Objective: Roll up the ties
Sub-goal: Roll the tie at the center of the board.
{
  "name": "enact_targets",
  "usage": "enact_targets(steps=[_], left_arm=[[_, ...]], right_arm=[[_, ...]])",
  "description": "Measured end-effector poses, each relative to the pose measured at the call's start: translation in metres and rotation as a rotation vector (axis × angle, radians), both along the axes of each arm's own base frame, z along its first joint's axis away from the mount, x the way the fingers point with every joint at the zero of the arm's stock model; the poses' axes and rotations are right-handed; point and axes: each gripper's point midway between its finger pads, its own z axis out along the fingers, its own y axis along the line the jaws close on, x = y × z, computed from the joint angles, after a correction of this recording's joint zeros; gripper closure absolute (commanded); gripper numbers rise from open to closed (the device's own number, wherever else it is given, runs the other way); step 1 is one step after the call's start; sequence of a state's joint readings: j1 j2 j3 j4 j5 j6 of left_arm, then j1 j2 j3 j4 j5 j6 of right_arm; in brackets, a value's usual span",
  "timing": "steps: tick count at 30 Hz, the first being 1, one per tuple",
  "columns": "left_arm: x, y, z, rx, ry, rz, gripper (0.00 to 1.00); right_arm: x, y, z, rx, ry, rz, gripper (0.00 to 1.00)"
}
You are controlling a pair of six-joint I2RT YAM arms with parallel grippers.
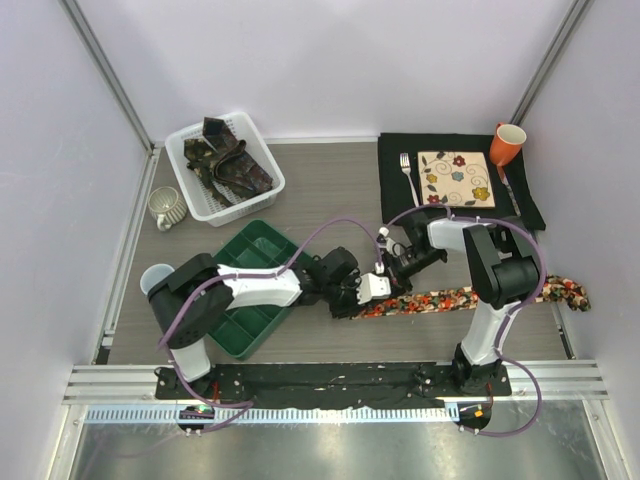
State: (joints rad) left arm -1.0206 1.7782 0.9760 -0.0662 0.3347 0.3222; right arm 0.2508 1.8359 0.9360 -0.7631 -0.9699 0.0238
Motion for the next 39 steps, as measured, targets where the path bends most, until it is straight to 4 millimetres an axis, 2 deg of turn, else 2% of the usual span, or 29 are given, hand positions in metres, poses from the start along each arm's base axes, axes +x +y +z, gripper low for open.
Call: enact_targets(steps=[6, 12, 14, 15, 18, 20, 22, 28, 31, 32, 33, 36, 39], left_arm=[[-0.008, 0.015, 0.003, -0.011, 0.018, 0.027, 0.57], [-0.007, 0.013, 0.006, -0.037, 0.021, 0.049, 0.56], [-0.006, 0.012, 0.006, -0.041, 0.020, 0.049, 0.58], [-0.006, 0.012, 0.006, -0.043, 0.019, 0.049, 0.62], [-0.006, 0.012, 0.006, -0.042, 0.018, 0.050, 0.66], [-0.006, 0.013, 0.005, -0.039, 0.017, 0.048, 0.67], [-0.006, 0.013, 0.004, -0.034, 0.018, 0.047, 0.68], [-0.006, 0.014, 0.003, -0.032, 0.019, 0.047, 0.68], [-0.006, 0.014, 0.003, -0.032, 0.019, 0.047, 0.68], [-0.006, 0.014, 0.003, -0.032, 0.019, 0.047, 0.67], [-0.006, 0.014, 0.003, -0.032, 0.019, 0.047, 0.65], [-0.006, 0.014, 0.003, -0.031, 0.019, 0.047, 0.56], [-0.006, 0.014, 0.003, -0.029, 0.017, 0.047, 0.45]], right_arm=[[-0.005, -0.002, -0.014, -0.041, 0.036, 0.013, 0.99], [-0.008, 0.008, -0.018, -0.049, 0.019, 0.055, 0.99], [-0.007, 0.010, -0.020, -0.060, 0.006, 0.064, 0.99], [-0.006, 0.010, -0.021, -0.067, 0.001, 0.068, 0.93], [-0.005, 0.008, -0.022, -0.082, -0.006, 0.071, 0.73], [-0.005, 0.007, -0.022, -0.088, -0.006, 0.074, 0.64], [-0.004, 0.007, -0.022, -0.089, -0.012, 0.077, 0.58], [-0.004, 0.008, -0.018, -0.076, -0.006, 0.074, 0.54], [-0.004, 0.010, -0.015, -0.055, -0.002, 0.072, 0.66], [-0.004, 0.011, -0.014, -0.053, -0.001, 0.072, 0.82], [-0.004, 0.011, -0.015, -0.053, -0.003, 0.073, 0.88], [-0.005, 0.009, -0.015, -0.060, -0.003, 0.077, 0.99], [-0.006, 0.005, -0.019, -0.088, -0.013, 0.089, 0.99]])
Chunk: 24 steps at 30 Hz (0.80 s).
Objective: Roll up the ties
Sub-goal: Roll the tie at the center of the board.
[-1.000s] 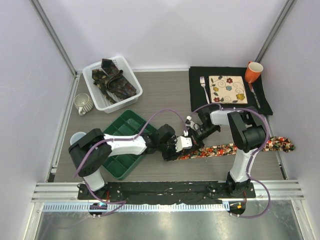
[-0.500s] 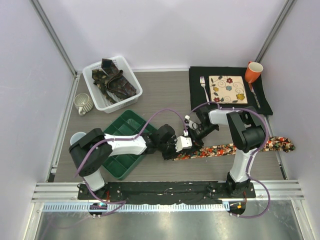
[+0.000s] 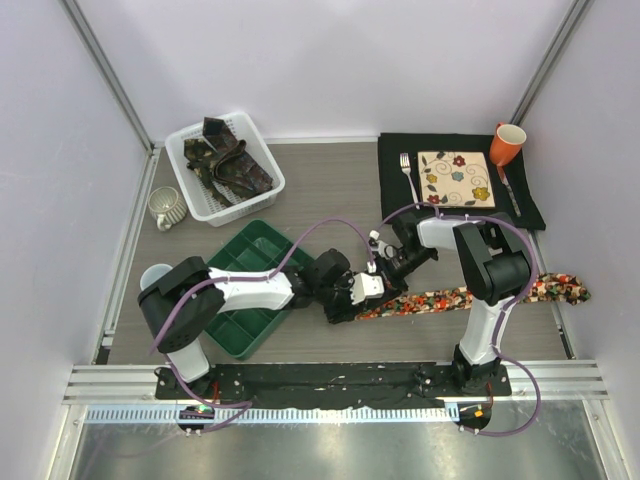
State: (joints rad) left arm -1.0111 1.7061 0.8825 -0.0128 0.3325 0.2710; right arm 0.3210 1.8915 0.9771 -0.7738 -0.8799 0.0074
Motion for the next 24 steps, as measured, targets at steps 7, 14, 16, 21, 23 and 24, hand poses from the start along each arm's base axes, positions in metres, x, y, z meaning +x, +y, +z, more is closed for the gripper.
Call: enact_targets(steps=[7, 14, 16, 21, 23, 24], left_arm=[[-0.003, 0.012, -0.006, 0.021, -0.011, -0.010, 0.39], [-0.001, 0.012, -0.007, 0.023, -0.019, -0.010, 0.44], [0.000, 0.011, -0.007, 0.025, -0.023, -0.006, 0.54], [0.003, 0.010, -0.006, 0.024, -0.028, 0.002, 0.62], [0.002, 0.010, -0.005, 0.022, -0.027, 0.002, 0.62], [0.002, 0.010, -0.004, 0.017, -0.025, 0.000, 0.62]], right_arm=[[0.004, -0.010, -0.013, -0.079, -0.026, 0.025, 0.99], [0.003, -0.009, -0.014, -0.085, -0.023, 0.037, 0.99], [0.002, -0.008, -0.014, -0.086, -0.024, 0.041, 0.99], [0.002, -0.008, -0.014, -0.087, -0.025, 0.041, 0.99], [0.002, -0.008, -0.014, -0.087, -0.023, 0.040, 0.99], [0.002, -0.008, -0.014, -0.087, -0.023, 0.040, 0.99]])
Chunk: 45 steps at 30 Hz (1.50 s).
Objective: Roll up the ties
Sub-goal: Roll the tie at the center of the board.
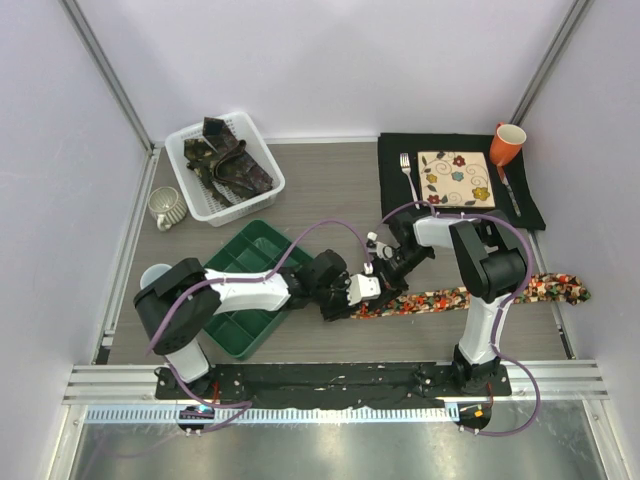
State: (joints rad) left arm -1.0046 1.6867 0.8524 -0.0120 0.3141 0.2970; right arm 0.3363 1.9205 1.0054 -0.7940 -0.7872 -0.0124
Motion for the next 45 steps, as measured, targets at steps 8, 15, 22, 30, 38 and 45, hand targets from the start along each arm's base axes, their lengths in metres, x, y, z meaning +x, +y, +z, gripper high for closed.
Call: enact_targets(steps=[8, 15, 22, 30, 38, 45], left_arm=[[0.004, -0.024, 0.033, -0.090, 0.012, -0.008, 0.56], [0.009, -0.047, 0.028, -0.120, 0.043, -0.020, 0.54], [0.004, -0.045, 0.008, -0.093, 0.066, -0.035, 0.60], [0.006, -0.041, 0.004, -0.071, 0.041, -0.036, 0.70], [0.005, -0.028, 0.003, -0.010, 0.033, -0.016, 0.71], [0.004, -0.025, 0.003, 0.001, 0.044, -0.008, 0.69]], right_arm=[[-0.002, 0.006, 0.000, 0.010, 0.021, 0.001, 0.99], [-0.002, 0.006, 0.000, 0.012, 0.020, 0.001, 0.99], [-0.002, 0.006, 0.000, 0.012, 0.020, 0.001, 0.98], [0.000, 0.006, 0.002, 0.025, 0.016, -0.007, 0.77], [0.014, 0.000, 0.030, 0.119, -0.049, -0.048, 0.56], [0.012, 0.015, 0.051, 0.233, -0.062, -0.041, 0.58]])
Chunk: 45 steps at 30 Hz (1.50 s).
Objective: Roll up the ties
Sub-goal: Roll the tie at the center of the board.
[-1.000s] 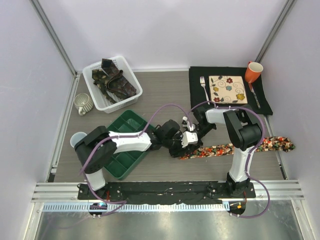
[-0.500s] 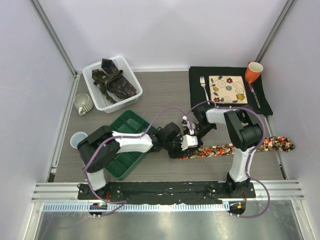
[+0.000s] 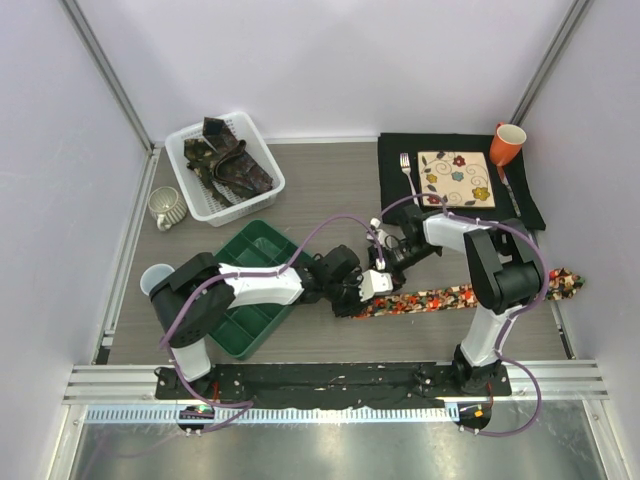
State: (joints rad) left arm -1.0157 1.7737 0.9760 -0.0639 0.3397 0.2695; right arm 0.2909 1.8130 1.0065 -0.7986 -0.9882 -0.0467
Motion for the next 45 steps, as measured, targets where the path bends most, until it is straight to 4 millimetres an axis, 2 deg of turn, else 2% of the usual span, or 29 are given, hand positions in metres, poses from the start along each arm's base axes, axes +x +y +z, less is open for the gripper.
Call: enact_targets(steps=[5, 14, 20, 22, 24, 25, 32, 38, 45], left_arm=[[0.000, 0.001, 0.000, -0.001, 0.010, 0.007, 0.68], [0.000, 0.001, 0.000, -0.005, 0.020, 0.006, 0.67], [-0.001, 0.001, 0.000, -0.008, 0.035, 0.014, 0.65], [0.000, 0.001, 0.000, -0.007, 0.036, 0.017, 0.62], [0.000, 0.001, 0.000, -0.008, 0.039, 0.018, 0.60], [0.000, 0.002, 0.000, -0.008, 0.043, 0.021, 0.54], [0.001, 0.009, -0.003, -0.008, 0.057, 0.029, 0.35], [-0.007, 0.026, -0.003, -0.028, 0.046, 0.035, 0.31], [-0.003, 0.019, -0.001, -0.071, 0.056, 0.084, 0.27]], right_arm=[[-0.010, 0.008, -0.006, 0.010, 0.008, 0.024, 0.60], [-0.010, 0.009, -0.022, -0.015, 0.021, 0.031, 0.59], [-0.008, 0.008, -0.029, -0.031, 0.009, 0.039, 0.92], [-0.008, 0.008, -0.031, -0.032, 0.010, 0.041, 0.99], [-0.009, 0.008, -0.032, -0.035, 0.010, 0.045, 0.99], [-0.009, 0.007, -0.033, -0.041, 0.007, 0.050, 0.99], [-0.006, -0.003, -0.043, -0.115, -0.022, 0.071, 0.99], [-0.004, -0.011, -0.050, -0.174, -0.028, 0.072, 0.99], [-0.003, -0.013, -0.051, -0.199, -0.032, 0.070, 0.99]])
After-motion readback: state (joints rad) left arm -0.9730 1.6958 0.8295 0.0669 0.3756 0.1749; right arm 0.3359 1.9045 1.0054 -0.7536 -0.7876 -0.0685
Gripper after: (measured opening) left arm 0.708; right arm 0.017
